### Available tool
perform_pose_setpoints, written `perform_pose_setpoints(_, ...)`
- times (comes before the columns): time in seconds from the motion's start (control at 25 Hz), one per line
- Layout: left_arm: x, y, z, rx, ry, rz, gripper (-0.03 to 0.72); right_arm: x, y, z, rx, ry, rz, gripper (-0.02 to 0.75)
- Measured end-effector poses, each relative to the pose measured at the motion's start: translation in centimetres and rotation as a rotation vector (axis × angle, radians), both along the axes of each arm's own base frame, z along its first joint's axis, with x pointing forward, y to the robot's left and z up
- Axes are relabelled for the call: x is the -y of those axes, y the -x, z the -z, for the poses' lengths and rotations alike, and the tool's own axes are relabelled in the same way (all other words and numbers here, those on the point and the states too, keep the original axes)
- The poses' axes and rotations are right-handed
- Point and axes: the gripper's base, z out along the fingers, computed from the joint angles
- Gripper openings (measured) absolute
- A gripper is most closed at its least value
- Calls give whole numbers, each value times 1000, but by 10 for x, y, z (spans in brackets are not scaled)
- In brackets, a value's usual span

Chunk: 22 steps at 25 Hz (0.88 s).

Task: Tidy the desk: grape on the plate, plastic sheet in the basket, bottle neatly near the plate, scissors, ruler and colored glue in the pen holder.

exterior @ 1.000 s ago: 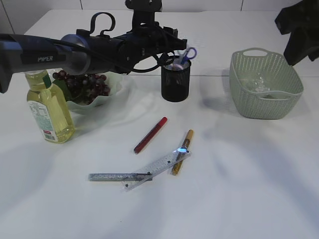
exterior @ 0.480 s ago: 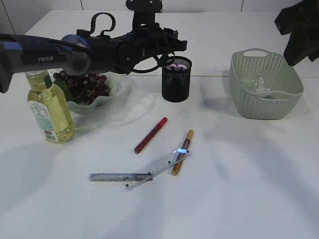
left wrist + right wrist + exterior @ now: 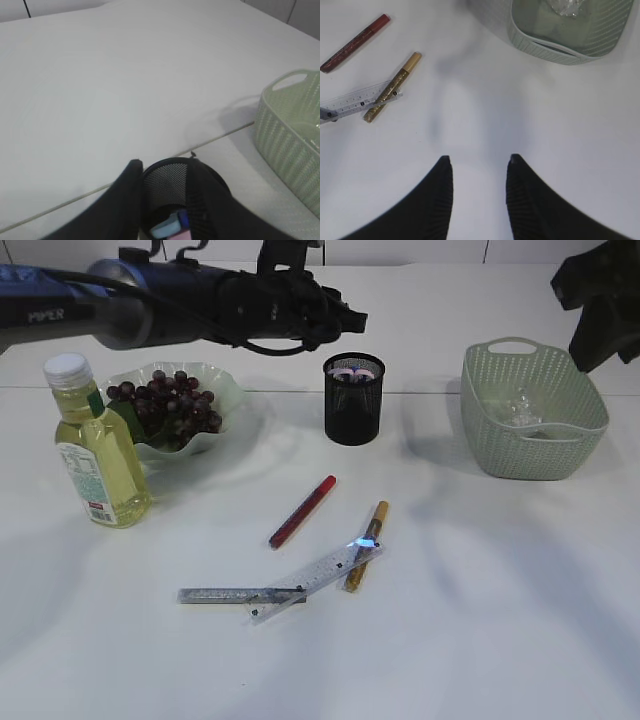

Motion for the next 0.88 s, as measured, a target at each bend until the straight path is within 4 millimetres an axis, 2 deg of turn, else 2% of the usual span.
perform_pose_setpoints(0.28, -30, 12, -49, -111, -65, -35, 227, 0, 0, 0, 0, 0, 0, 297)
perform_pose_setpoints(0.52, -46, 37, -96, -163, -134, -25, 235, 0, 0, 0, 0, 0, 0, 297)
perform_pose_setpoints(0.68, -56, 56, -114, -256, -200, -14, 239, 0, 0, 0, 0, 0, 0, 297)
perform_pose_setpoints(0.88, -66, 78, -117, -432, -308, 12, 239, 0, 0, 0, 0, 0, 0, 297)
